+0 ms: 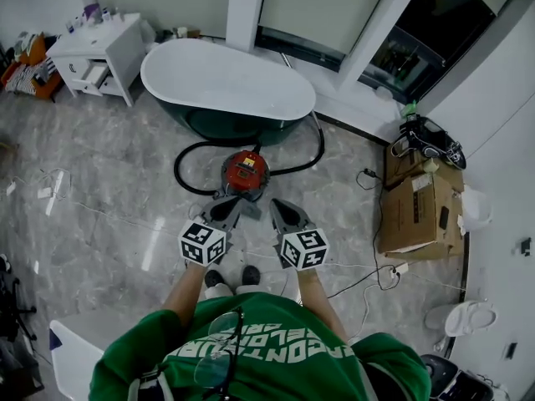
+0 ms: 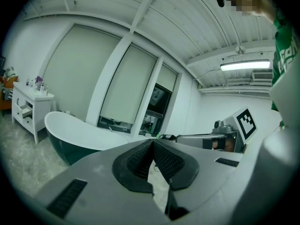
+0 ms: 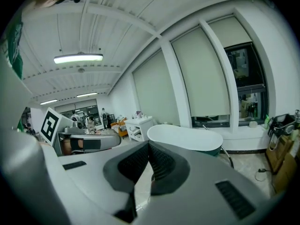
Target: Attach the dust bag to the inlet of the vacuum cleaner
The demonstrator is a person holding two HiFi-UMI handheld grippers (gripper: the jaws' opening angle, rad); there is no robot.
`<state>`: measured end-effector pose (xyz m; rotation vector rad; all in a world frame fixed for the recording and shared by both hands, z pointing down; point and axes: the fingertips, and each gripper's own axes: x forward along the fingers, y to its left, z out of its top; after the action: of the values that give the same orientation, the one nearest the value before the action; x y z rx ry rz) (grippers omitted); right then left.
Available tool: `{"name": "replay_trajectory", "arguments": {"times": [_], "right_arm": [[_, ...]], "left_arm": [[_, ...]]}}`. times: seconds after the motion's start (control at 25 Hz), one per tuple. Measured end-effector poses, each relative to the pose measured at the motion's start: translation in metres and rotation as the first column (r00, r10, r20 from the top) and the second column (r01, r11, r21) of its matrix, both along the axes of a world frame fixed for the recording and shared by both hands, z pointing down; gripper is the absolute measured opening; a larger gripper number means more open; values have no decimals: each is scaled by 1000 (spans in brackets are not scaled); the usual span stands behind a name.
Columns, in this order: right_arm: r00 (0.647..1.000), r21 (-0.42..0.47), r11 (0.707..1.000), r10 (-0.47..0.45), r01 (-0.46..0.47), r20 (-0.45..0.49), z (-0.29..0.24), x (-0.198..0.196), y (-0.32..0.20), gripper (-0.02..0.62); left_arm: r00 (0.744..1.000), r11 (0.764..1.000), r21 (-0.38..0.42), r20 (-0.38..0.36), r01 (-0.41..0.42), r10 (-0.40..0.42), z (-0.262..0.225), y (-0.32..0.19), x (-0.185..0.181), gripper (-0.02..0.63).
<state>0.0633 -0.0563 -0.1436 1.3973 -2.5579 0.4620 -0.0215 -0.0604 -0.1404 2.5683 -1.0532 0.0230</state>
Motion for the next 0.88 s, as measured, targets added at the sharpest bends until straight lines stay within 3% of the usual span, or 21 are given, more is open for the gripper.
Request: {"name": "replay_trajectory", "arguments": {"times": [0.88], "right_arm": [[998, 0, 999, -46, 46, -51, 8, -7, 6, 8]], "left_arm": [[1000, 1000, 6, -5, 21, -21, 1, 7, -6, 3]]}}
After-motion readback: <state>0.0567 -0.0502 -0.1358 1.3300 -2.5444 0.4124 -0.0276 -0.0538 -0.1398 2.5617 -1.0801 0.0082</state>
